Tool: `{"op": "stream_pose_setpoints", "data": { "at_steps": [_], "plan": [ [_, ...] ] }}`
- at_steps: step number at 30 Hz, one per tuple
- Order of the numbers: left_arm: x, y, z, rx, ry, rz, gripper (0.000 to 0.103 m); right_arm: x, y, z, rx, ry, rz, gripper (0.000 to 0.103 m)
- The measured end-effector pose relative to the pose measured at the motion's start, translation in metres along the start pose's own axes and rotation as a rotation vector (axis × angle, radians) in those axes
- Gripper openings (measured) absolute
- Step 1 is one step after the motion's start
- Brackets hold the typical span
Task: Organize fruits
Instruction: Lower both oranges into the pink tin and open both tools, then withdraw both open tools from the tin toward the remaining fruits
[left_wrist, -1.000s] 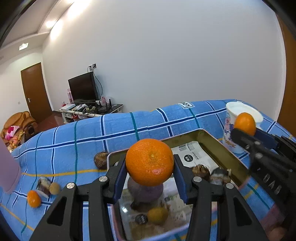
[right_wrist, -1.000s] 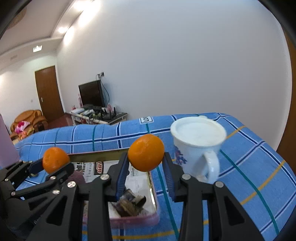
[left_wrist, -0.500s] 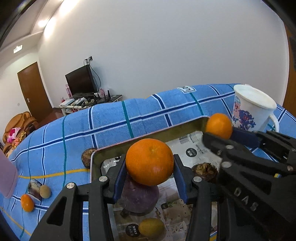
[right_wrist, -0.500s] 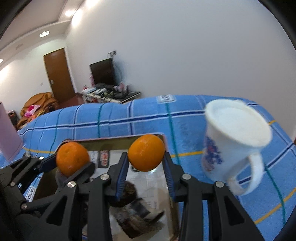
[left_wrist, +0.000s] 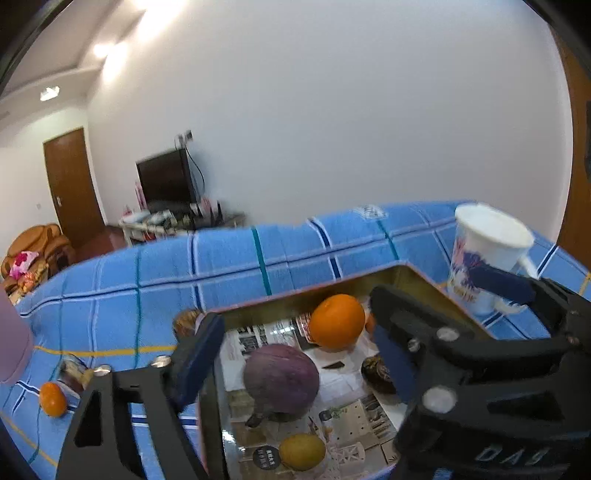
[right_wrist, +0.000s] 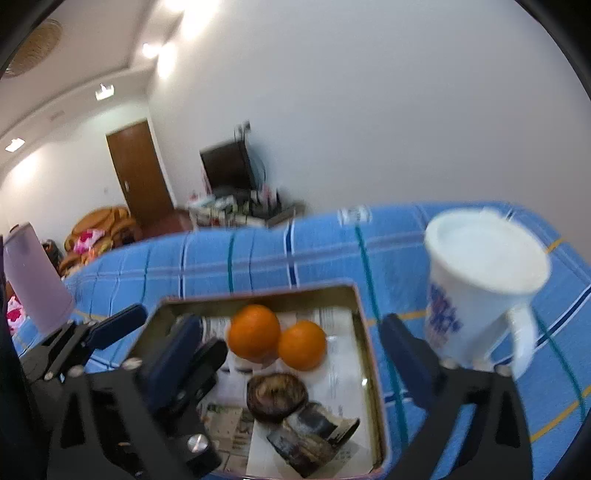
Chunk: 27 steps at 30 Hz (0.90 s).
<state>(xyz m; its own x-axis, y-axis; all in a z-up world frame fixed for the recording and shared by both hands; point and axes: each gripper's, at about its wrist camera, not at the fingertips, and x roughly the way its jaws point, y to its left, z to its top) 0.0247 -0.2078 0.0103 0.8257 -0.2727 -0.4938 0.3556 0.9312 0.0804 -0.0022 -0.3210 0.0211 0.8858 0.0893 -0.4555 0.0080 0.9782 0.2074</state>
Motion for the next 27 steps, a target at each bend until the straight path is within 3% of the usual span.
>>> {"op": "stream_pose_setpoints", "data": {
  "at_steps": [7, 11, 13, 17, 21, 24, 27],
  "plan": [
    [-0.026, 0.013, -0.005, -0.06, -0.109, 0.075, 0.093, -0.035, -0.007, 0.002, 0.054, -0.236, -0.027, 0.103],
    [-0.041, 0.008, -0.009, -0.008, -0.204, 0.177, 0.093, -0.05, -0.004, -0.001, 0.043, -0.329, -0.048, 0.103],
    [-0.048, 0.006, -0.011, 0.008, -0.227, 0.193, 0.093, -0.056, -0.001, -0.002, 0.03, -0.357, -0.049, 0.103],
    [-0.059, 0.011, -0.016, -0.011, -0.248, 0.17, 0.094, -0.067, 0.003, -0.004, 0.018, -0.417, -0.106, 0.103],
    [-0.064, 0.027, -0.021, -0.05, -0.216, 0.136, 0.098, -0.078, 0.008, -0.007, 0.013, -0.453, -0.162, 0.103],
    [-0.067, 0.031, -0.023, -0.072, -0.213, 0.084, 0.098, -0.088, 0.013, -0.011, 0.004, -0.482, -0.183, 0.103],
    [-0.071, 0.029, -0.024, -0.058, -0.206, 0.083, 0.098, -0.094, 0.022, -0.015, -0.022, -0.503, -0.193, 0.103]
  ]
}}
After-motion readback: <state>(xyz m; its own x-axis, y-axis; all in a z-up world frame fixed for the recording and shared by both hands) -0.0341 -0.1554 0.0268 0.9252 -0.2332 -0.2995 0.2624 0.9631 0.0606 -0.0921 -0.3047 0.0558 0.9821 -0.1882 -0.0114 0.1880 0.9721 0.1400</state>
